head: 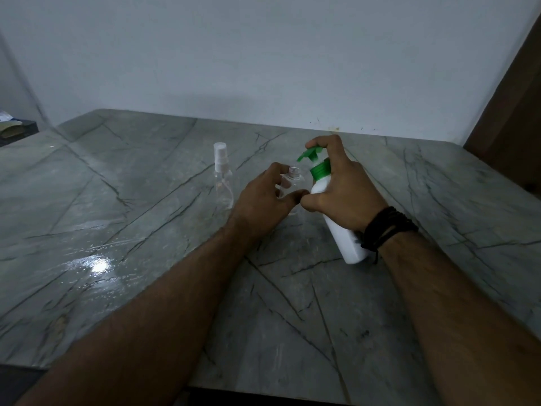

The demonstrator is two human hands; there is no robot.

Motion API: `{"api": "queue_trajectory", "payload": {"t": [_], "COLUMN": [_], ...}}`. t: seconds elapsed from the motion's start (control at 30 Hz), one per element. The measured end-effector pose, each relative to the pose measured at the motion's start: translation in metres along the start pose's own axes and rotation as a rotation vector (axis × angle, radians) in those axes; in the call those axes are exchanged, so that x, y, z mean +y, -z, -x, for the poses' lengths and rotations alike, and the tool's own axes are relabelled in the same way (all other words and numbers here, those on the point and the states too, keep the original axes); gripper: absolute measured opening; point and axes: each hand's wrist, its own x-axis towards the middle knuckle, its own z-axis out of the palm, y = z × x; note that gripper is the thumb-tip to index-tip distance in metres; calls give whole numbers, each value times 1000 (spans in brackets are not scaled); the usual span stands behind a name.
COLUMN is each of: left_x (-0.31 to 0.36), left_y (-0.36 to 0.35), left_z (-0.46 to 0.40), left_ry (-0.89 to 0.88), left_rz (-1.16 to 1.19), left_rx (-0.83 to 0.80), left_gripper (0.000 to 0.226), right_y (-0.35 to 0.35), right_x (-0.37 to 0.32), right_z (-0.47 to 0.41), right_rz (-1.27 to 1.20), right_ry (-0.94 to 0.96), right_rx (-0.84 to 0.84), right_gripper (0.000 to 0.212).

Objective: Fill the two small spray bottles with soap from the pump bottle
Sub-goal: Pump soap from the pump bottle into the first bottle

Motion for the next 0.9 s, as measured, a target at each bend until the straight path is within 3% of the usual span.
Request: {"api": "queue_trajectory", "payload": {"t": [0.9], "left_x": [-2], "left_y": [0], "left_z": [-1], "left_ry": [-19], "left_rz": [-28], "left_rx": [-6], "left_gripper": [48], "right_y": [-1], "right_x": [0], "right_z": [-1], "right_rz": [19], "right_ry": [5], "right_rx": [-13], "right_gripper": [74]}}
